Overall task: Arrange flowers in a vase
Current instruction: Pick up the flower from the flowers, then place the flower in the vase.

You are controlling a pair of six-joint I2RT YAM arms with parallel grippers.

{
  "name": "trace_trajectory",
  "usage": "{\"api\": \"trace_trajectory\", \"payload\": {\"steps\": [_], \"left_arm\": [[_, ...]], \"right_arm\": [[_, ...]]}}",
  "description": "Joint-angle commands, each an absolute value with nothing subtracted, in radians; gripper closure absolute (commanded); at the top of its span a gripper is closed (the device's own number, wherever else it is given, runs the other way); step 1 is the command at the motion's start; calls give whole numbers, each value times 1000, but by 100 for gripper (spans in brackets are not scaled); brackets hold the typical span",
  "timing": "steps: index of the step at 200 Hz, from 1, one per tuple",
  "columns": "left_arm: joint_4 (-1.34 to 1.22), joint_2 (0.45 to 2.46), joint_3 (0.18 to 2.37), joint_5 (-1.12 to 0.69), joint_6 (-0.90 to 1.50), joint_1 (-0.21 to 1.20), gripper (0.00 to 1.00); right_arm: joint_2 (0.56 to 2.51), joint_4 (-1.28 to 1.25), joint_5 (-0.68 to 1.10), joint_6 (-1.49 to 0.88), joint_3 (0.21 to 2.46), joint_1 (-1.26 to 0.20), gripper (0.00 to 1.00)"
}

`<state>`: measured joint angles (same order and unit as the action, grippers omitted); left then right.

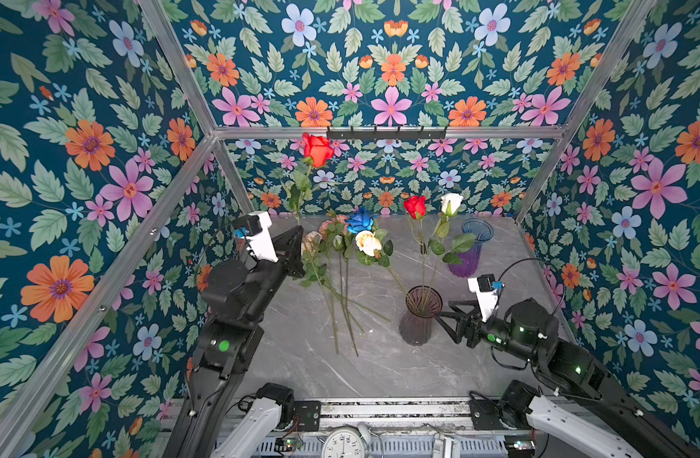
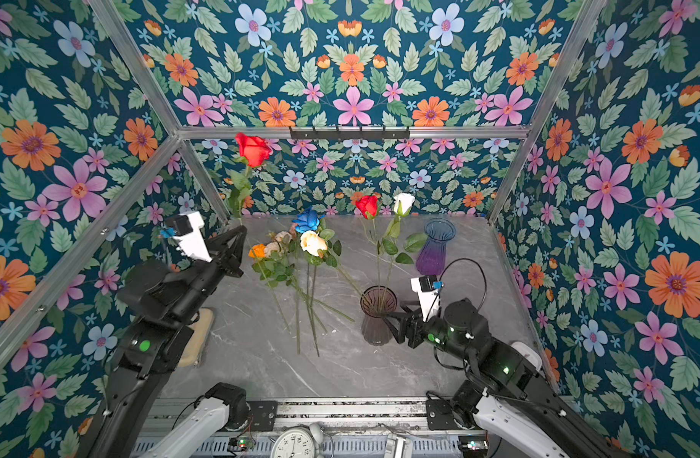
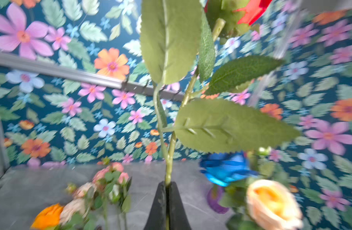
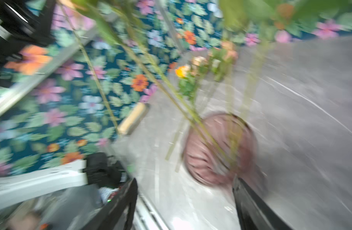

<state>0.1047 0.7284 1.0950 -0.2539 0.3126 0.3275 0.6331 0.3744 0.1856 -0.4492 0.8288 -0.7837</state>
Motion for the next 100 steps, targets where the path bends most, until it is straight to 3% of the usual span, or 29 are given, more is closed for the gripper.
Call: {"api": "trace_trajectory", "payload": {"steps": [1,22,41,64,100], "left_arm": [[-72,727,1086,-621,378,328,100],[-286,767,1047,-852,555,330,100],[-508,787,966,-935,698,347,100],[-599,807,915,-934,734,428,100],[-442,841,948,-791,551,681,100]], "right_arm": [[727,233,448,-431,944,-787,23],[820,178,528,-469,1068,-788,23],[879,141,522,-482,1156,-788,23],[956,92,530,-501,1243,-791,26],[1066,81,464,-447,1335,-882,28]]}}
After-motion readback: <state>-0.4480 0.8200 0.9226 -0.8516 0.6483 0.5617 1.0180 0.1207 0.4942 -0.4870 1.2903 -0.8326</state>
